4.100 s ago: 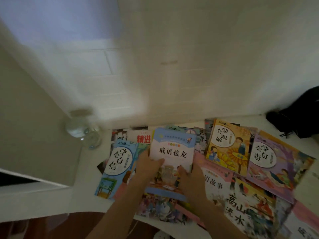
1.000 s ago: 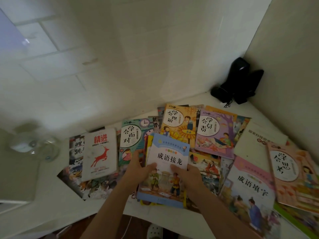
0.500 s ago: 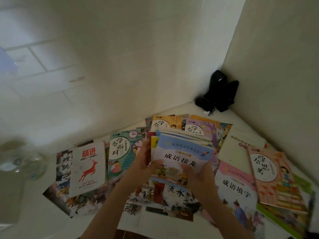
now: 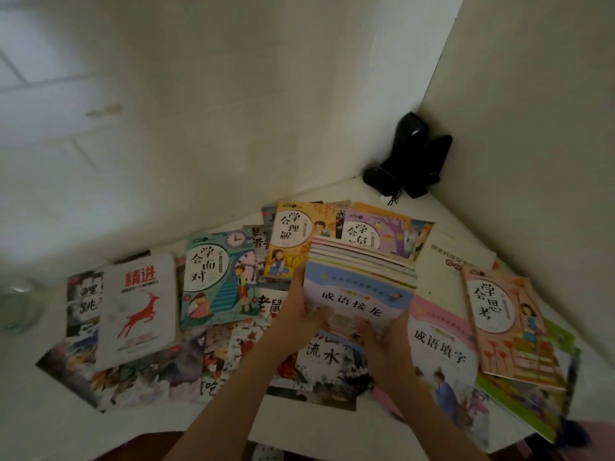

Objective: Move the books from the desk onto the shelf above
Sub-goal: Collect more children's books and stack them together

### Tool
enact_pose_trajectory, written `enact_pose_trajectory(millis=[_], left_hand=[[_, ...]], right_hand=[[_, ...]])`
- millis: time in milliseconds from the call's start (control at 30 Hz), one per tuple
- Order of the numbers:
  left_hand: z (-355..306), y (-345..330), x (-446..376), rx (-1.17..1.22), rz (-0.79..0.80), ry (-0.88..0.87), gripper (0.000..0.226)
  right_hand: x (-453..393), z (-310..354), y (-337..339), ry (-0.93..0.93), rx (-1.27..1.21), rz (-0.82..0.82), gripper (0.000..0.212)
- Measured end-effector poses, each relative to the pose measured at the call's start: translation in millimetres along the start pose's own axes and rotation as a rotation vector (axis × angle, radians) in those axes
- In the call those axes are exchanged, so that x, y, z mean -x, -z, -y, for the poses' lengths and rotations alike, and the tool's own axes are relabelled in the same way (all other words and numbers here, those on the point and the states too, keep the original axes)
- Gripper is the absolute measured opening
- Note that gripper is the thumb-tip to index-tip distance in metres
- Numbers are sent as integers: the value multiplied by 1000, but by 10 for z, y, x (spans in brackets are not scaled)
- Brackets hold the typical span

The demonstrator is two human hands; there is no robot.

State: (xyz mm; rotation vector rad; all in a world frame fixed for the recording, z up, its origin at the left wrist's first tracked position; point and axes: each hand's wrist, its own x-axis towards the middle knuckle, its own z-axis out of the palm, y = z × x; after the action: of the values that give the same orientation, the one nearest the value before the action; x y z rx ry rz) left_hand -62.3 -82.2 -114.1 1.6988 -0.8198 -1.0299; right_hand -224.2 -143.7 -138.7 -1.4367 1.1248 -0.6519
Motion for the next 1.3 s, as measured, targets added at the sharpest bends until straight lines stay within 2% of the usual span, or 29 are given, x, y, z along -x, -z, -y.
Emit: enact_pose_trajectory(millis=[67, 133, 300, 400, 533, 633, 833, 933, 1033, 1200, 1300], left_hand=[[77, 40, -57, -26, 17, -70, 98], [163, 60, -51, -39, 15, -37, 97], [221, 108, -9, -29, 3, -139, 74], [-16, 346, 106, 56, -89, -131, 62], [-459, 896, 454, 97, -325, -236, 56], [-813, 1401, 976, 146, -540, -325, 50], [-1384, 2335, 2582, 104, -946, -519, 50], [-1799, 2616, 3373, 70, -1115, -641, 60], [-2276, 2832, 4008, 18, -1217, -729, 58], [-3215, 3220, 4581, -142, -1276, -829, 52], [-3812, 3446, 4594, -193, -1309, -900, 51]], right_hand=[[-50, -25, -8, -19, 3, 10, 83], [-57, -63, -22, -29, 29, 56, 81], [19, 100, -60, 56, 76, 33, 81], [-19, 437, -134, 175, 77, 60, 67], [75, 1110, -474, 311, 40, 153, 49], [332, 1662, -863, 453, 19, 274, 50], [1324, 2774, -1636, 743, -99, 530, 38], [1834, 3314, -1951, 892, -196, 634, 41], [2301, 3896, -2101, 1001, -278, 693, 42], [2664, 5034, -2097, 1244, -374, 650, 50], [2695, 5777, -2011, 1366, -394, 639, 36]])
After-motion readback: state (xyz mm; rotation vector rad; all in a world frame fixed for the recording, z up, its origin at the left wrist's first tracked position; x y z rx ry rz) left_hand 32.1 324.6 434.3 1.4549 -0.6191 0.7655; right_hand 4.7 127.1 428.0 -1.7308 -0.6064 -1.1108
